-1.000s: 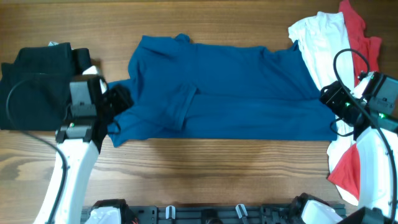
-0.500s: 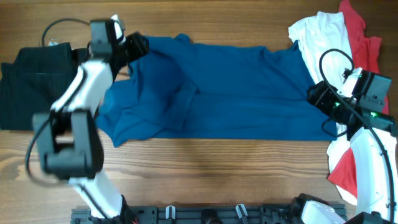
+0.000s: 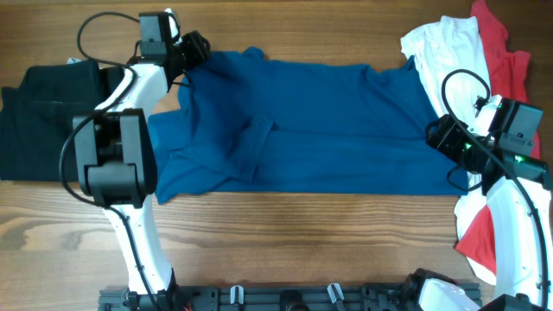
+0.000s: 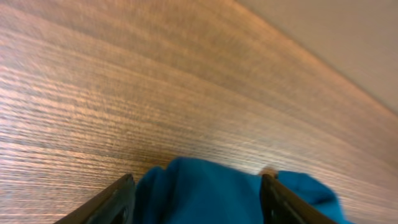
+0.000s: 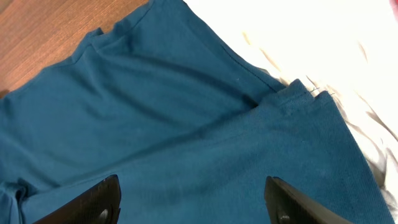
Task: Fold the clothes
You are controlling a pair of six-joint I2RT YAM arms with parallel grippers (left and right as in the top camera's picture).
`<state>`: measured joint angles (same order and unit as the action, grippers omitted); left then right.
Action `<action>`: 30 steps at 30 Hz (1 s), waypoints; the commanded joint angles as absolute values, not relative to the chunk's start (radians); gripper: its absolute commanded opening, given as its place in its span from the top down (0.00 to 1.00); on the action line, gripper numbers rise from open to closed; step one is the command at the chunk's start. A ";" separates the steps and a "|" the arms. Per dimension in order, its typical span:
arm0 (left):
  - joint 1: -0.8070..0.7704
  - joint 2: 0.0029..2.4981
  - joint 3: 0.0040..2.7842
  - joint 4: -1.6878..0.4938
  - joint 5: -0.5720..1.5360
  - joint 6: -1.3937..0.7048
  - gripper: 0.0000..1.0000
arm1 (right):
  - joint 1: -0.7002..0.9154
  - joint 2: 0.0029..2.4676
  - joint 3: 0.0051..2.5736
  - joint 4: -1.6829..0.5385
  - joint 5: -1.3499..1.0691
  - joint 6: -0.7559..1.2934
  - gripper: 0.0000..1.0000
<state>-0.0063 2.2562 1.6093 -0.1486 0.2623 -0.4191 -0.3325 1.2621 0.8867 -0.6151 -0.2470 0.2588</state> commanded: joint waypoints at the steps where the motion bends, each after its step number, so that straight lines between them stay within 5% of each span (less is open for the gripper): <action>1: -0.031 2.299 1.628 -0.132 0.262 -0.395 0.41 | -0.327 1.254 0.899 -0.618 -0.263 0.238 0.26; 15: -0.059 2.310 1.628 -0.121 0.261 -0.389 0.69 | -0.327 1.254 0.899 -0.623 -0.263 0.238 0.26; 20: -0.059 2.302 1.628 -0.163 0.261 -0.389 0.90 | -0.327 1.254 0.897 -0.624 -0.263 0.237 0.33; 30: -0.059 2.233 1.628 -0.366 0.224 -0.390 0.94 | -0.327 1.255 0.896 -0.640 -0.263 0.237 0.39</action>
